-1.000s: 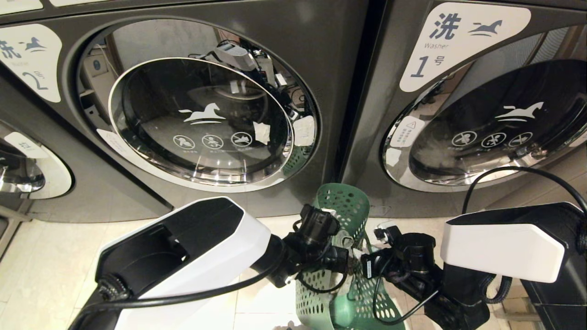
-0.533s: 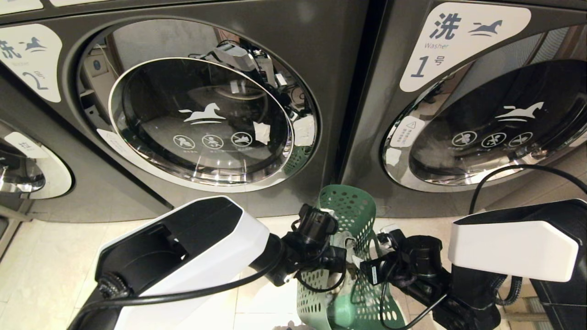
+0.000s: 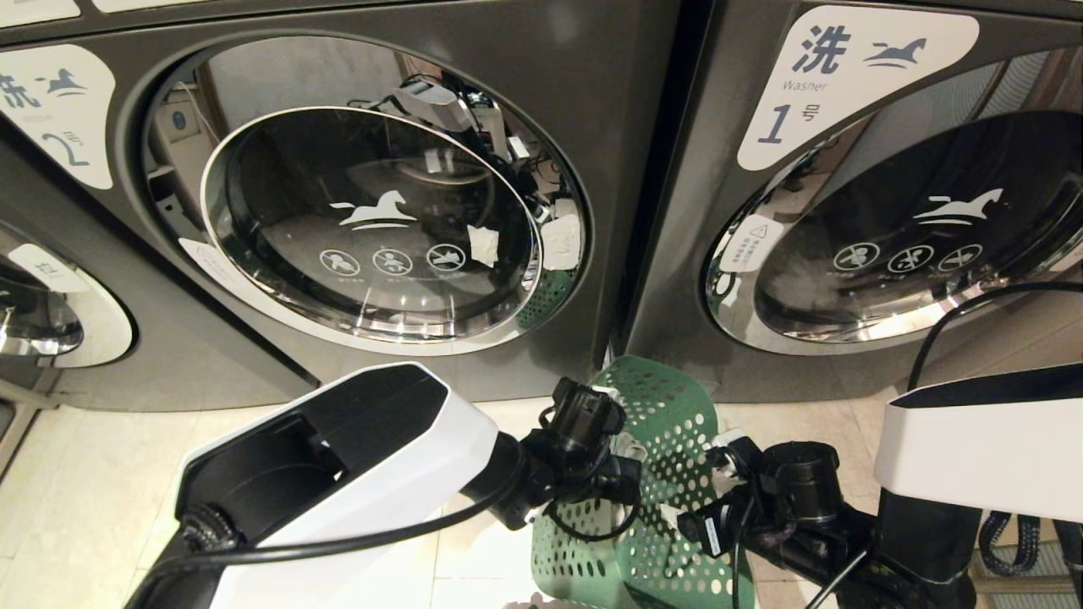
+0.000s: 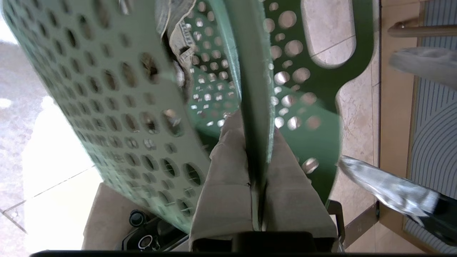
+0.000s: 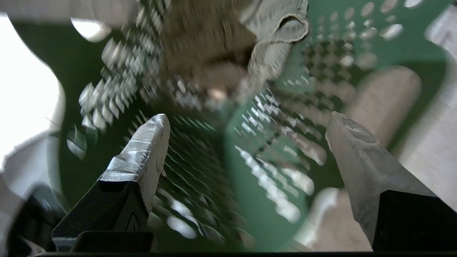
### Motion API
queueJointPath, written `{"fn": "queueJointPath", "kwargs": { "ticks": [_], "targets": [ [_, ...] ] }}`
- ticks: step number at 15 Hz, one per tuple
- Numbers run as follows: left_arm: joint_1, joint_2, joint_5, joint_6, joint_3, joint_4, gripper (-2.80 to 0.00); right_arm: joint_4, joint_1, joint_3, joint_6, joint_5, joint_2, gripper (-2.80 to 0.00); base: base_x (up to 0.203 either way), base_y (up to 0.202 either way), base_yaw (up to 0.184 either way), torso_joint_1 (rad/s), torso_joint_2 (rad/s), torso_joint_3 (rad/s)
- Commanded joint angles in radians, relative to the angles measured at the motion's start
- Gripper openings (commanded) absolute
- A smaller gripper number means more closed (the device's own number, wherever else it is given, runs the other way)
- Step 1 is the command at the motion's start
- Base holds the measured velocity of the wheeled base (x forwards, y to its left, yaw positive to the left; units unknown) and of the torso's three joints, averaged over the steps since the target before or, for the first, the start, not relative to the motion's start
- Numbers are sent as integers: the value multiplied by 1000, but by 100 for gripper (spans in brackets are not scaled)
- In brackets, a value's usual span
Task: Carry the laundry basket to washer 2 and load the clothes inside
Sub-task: Pick up the clothes basket and put it beside the washing machine
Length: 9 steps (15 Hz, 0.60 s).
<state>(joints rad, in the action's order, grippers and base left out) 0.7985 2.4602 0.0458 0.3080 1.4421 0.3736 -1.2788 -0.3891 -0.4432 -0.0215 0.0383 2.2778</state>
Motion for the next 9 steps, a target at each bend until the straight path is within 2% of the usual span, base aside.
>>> {"fn": "queueJointPath", "kwargs": {
  "ticks": [1,9],
  "targets": [
    [-1,-1,-1,3,0,2,-280,5,2,34,-19,-4,-69,0,0,0,0,0,0,0],
    [2,0,-1,10,0,6,-280,9,3,40,-25,-5,-93,0,0,0,0,0,0,0]
  ]
}}
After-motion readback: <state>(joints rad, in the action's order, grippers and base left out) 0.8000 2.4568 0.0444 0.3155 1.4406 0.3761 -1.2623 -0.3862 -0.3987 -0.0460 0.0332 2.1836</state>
